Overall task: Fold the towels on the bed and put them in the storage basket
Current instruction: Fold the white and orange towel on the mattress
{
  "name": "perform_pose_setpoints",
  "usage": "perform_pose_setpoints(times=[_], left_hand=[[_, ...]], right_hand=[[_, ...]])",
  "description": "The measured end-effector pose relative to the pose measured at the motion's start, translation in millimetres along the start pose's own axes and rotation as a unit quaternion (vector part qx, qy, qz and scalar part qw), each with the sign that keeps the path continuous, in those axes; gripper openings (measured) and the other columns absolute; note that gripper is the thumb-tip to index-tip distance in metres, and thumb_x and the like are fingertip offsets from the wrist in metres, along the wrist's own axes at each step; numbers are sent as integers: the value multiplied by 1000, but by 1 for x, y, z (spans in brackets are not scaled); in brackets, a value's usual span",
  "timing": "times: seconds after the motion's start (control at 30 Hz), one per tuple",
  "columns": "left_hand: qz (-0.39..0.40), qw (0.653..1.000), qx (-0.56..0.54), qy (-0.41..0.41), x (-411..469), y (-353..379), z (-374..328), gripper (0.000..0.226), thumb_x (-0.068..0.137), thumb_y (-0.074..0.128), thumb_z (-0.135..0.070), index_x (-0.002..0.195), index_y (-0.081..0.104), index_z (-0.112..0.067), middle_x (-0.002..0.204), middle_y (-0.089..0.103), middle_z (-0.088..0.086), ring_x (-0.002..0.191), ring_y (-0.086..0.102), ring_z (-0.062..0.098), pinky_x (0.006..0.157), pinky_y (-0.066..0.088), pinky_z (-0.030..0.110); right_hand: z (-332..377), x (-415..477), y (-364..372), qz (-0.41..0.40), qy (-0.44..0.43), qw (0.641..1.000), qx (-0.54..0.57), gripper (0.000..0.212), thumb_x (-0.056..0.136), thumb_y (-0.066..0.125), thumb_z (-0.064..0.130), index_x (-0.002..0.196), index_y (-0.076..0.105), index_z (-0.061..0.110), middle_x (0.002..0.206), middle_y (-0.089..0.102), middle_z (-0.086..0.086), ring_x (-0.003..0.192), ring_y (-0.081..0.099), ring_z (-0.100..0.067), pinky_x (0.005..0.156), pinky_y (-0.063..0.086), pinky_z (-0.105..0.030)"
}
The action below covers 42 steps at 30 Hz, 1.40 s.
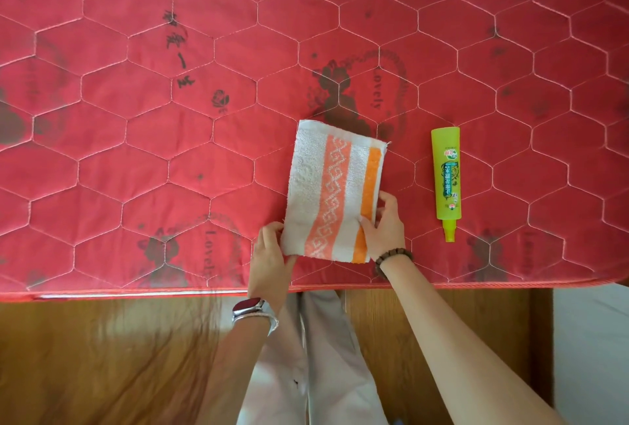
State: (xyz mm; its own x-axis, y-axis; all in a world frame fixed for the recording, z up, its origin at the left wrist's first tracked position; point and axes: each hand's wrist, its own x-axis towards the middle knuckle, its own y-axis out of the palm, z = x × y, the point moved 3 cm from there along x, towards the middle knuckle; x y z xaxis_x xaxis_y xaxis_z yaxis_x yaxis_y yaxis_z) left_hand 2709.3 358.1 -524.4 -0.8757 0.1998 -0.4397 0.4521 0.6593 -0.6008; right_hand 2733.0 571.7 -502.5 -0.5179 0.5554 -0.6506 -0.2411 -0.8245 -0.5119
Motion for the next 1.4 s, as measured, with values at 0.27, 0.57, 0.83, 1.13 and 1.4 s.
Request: perform_pose_setpoints(times=[0.27, 0.57, 0.83, 1.13, 1.4], left_hand=[[-28, 997, 70, -22, -7, 2, 10, 39, 81, 61, 9, 119, 54, 2, 111, 60, 19, 104, 57, 43, 71, 49, 49], [3, 982, 121, 145, -6, -12, 22, 58, 74, 56, 11, 127, 55, -11, 114, 46, 12, 95, 52, 31, 82, 52, 41], [-76, 948, 172, 258, 2, -13, -12, 38, 95, 45, -20, 127, 61, -7, 144, 48, 10, 132, 44, 31, 104, 37, 44], [100, 859, 401, 303, 24, 15, -12, 72, 103, 22, -55, 158, 17, -7, 166, 6, 20, 154, 4, 33, 122, 17, 54], [37, 842, 367, 394, 82, 14, -54, 61, 105, 31, -35, 155, 24, -2, 164, 19, 14, 153, 15, 24, 125, 13, 45]], right_hand=[[-4, -1, 2, -26, -44, 999, -14, 50, 91, 60, 0, 136, 42, 13, 110, 58, 0, 99, 55, -12, 89, 46, -26], [-17, -4, 3, 14, -79, 997, -3, 56, 90, 65, 6, 138, 40, 19, 103, 63, 4, 88, 60, 0, 77, 49, -9], [0, 1, 7, -9, -83, 996, 39, 57, 91, 60, 2, 140, 37, 21, 106, 61, 3, 93, 61, -8, 74, 48, -10], [12, 10, 5, -49, -98, 994, -18, 72, 90, 59, 0, 150, 24, 17, 135, 50, -5, 120, 53, -16, 101, 46, -28], [37, 22, 38, -94, -343, 870, -341, 58, 99, 45, 17, 153, 25, 14, 162, 20, -2, 151, 12, -22, 123, 9, -45]])
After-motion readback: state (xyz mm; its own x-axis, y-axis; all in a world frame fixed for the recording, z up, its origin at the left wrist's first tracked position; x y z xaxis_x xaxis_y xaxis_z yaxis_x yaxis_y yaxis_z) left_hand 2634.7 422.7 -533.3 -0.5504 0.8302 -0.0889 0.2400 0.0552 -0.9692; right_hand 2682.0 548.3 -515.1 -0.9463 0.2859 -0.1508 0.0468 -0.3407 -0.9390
